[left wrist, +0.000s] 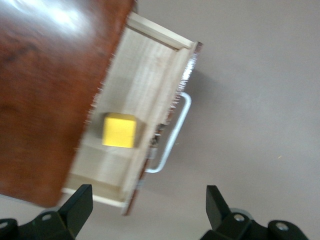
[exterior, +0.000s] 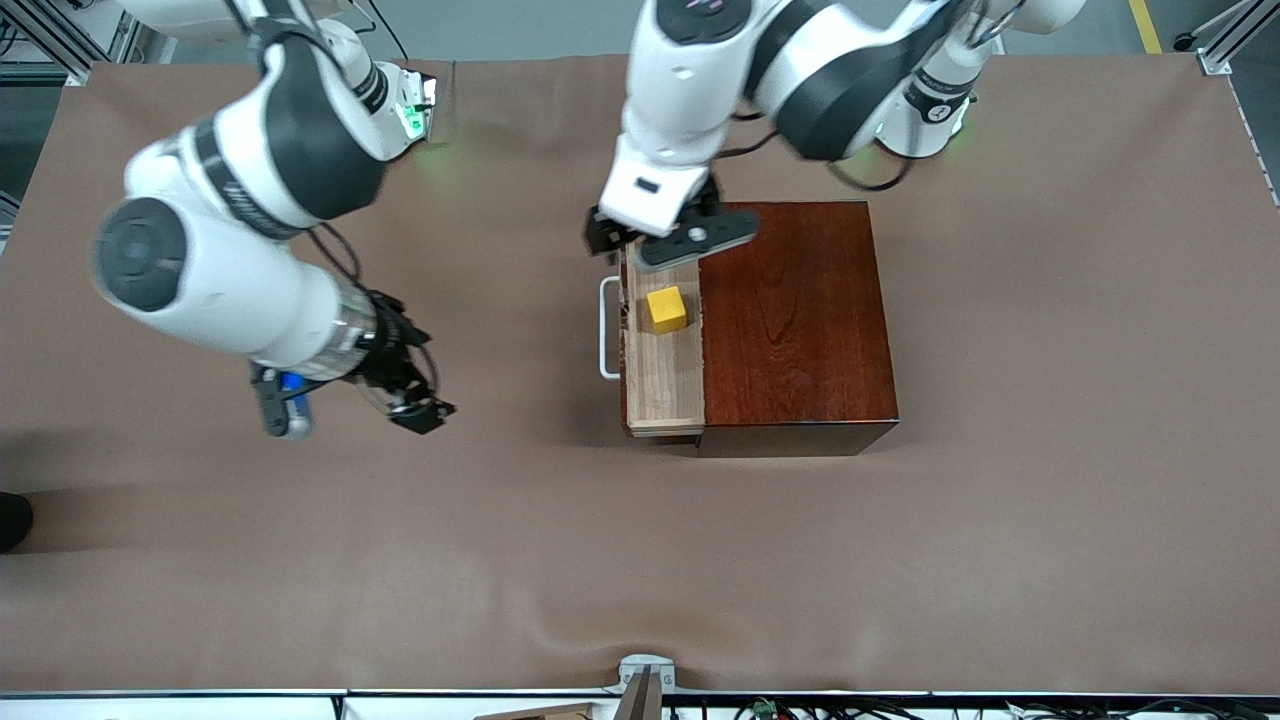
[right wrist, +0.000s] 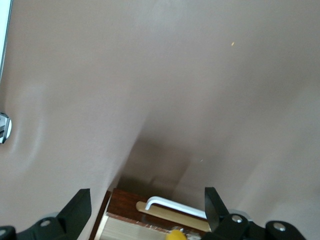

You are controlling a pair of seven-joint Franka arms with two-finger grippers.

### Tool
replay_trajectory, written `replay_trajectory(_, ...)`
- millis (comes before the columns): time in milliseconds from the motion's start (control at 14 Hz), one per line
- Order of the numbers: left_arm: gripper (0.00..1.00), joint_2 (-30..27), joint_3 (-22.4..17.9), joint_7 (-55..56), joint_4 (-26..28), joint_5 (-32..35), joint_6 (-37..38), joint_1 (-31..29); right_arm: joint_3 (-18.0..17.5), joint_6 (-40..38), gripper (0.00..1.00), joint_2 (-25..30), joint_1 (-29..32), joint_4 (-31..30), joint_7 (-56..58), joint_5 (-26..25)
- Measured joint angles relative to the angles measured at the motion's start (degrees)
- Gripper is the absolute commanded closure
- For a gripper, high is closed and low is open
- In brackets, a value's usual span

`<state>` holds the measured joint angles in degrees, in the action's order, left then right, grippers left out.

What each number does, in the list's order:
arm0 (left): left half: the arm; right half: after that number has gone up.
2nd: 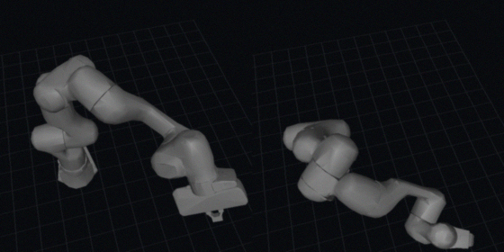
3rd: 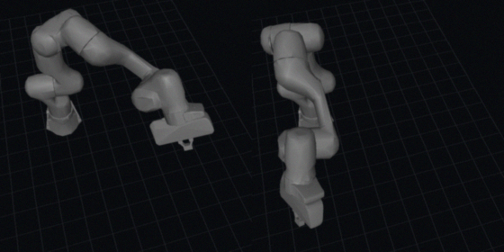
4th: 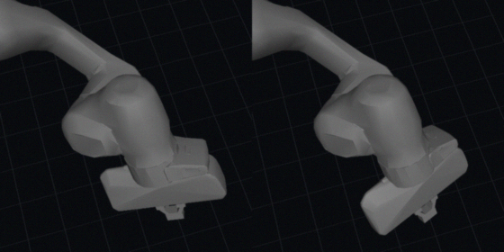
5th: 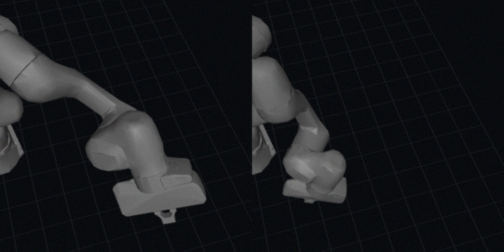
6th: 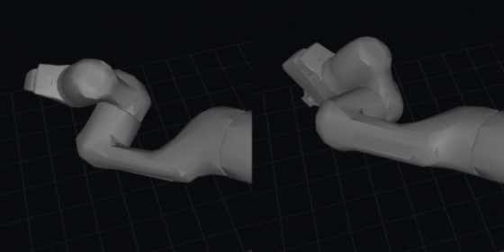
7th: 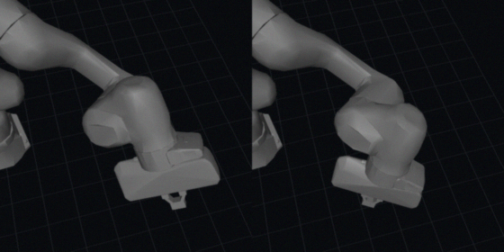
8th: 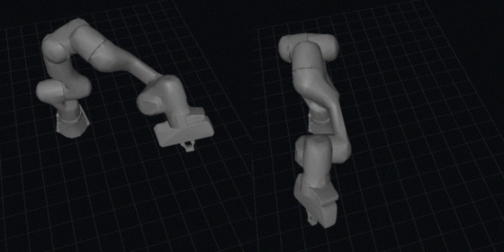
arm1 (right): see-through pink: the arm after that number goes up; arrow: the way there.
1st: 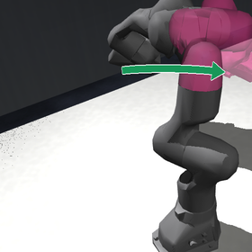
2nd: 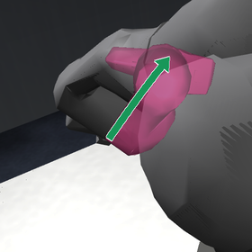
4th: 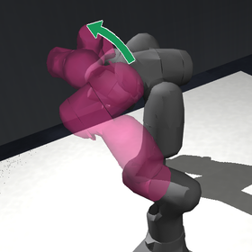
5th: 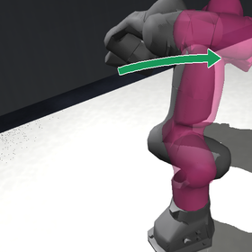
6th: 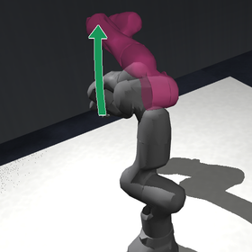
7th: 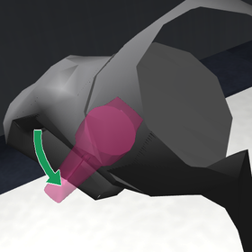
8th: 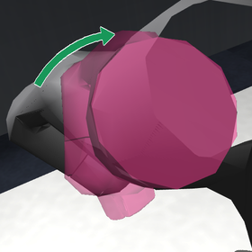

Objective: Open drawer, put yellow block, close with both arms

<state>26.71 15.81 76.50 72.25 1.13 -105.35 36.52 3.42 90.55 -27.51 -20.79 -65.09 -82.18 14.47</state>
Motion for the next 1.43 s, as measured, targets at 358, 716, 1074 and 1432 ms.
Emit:
replay_trajectory(358, 0.00, 9.2, -15.8, 14.3, -4.0, 0.0, -9.4, 17.1, 0.0, -4.9, 0.00, 2.0, 3.2, 0.0, 9.1, 0.0)
replay_trajectory(716, 0.00, 15.7, -18.6, 27.5, -5.6, 0.1, -14.9, 20.8, 0.0, -11.0, 0.00, 4.9, 6.9, 0.1, 19.8, 0.0)
replay_trajectory(1074, 0.00, 18.5, -19.7, 36.7, -5.8, 0.1, -15.0, 21.8, 0.1, -16.5, 0.00, 8.2, 10.2, 0.2, 31.3, -0.1)
replay_trajectory(1432, 0.00, 20.5, -19.9, 39.6, -5.8, 0.1, -15.0, 22.2, 0.1, -21.0, 0.00, 12.3, 13.5, 0.3, 47.9, -0.8)
